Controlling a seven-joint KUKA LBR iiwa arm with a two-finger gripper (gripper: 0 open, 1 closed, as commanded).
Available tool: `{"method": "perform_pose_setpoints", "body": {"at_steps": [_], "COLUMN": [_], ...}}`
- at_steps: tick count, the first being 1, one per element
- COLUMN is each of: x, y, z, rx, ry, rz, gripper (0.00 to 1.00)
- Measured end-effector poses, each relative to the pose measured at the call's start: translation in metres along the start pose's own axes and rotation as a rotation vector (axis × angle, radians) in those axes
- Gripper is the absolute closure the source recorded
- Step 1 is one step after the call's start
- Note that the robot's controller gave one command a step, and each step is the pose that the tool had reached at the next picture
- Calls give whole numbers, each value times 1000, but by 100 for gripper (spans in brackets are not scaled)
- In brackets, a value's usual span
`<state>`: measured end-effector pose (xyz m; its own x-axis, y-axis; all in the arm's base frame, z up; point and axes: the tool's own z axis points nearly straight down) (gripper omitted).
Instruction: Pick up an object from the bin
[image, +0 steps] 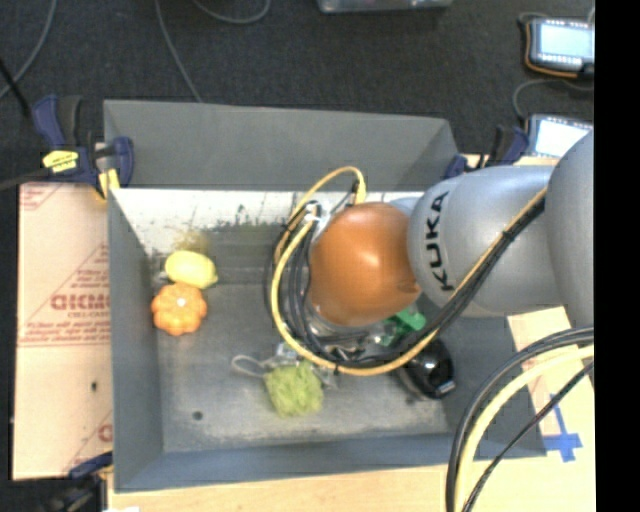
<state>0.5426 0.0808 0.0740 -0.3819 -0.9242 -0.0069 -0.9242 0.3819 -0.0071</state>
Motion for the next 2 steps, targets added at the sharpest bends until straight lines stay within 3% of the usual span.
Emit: {"method": "perform_pose_setpoints", "body": {"at_steps": [2], "x": [0], "y": [0], "z": [-3], "rx": [0], "ry": [-1], "rz": [2], "gripper": [100]}}
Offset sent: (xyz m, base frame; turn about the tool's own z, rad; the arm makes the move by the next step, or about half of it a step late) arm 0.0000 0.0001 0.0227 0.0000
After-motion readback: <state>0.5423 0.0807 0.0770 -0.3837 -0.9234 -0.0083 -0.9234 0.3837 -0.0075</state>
